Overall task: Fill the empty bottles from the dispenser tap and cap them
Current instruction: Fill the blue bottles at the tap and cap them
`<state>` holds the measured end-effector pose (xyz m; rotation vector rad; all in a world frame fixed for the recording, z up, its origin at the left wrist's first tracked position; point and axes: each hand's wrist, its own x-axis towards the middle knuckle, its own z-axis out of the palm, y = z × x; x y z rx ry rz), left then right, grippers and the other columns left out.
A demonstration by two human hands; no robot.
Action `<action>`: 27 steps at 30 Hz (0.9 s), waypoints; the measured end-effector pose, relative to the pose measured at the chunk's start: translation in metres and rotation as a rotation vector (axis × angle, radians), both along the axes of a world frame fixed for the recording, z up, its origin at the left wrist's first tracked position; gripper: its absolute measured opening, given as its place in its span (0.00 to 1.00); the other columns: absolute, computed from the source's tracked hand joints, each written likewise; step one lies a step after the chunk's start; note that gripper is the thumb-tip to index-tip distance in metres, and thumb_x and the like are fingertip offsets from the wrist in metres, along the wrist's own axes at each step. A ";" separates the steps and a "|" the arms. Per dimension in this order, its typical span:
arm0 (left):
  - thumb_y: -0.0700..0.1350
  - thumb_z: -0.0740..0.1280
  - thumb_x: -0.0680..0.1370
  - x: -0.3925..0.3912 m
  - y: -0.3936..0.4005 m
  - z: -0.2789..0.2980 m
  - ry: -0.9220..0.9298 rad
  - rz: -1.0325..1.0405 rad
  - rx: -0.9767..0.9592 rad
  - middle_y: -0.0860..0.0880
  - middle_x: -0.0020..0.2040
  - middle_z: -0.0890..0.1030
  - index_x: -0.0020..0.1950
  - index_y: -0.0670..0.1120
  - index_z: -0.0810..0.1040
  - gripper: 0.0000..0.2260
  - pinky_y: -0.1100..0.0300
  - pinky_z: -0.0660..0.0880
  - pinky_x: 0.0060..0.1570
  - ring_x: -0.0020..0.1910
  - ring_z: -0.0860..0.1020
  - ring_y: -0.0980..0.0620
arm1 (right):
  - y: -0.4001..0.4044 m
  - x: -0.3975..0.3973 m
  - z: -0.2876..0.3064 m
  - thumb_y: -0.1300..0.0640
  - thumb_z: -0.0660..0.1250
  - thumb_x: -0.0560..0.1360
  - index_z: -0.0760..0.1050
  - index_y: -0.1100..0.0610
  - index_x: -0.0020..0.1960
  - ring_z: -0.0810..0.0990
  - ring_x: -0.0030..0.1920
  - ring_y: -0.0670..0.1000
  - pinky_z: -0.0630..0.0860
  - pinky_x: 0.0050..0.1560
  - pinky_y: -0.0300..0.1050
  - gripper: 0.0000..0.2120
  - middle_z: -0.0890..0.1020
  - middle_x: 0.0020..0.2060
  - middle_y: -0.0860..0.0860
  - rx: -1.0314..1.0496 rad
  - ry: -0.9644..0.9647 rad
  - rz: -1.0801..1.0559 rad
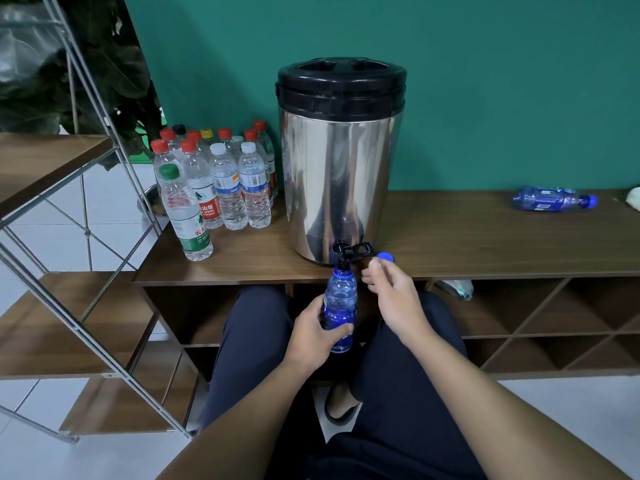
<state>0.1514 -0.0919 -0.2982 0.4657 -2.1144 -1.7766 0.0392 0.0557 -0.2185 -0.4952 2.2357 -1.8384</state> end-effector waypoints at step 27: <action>0.40 0.84 0.74 -0.001 -0.006 -0.003 -0.010 0.004 -0.025 0.56 0.60 0.89 0.71 0.55 0.81 0.28 0.46 0.82 0.68 0.61 0.87 0.56 | -0.037 -0.016 0.065 0.57 0.73 0.81 0.85 0.52 0.47 0.78 0.37 0.42 0.71 0.42 0.39 0.05 0.81 0.33 0.37 0.175 0.375 -0.046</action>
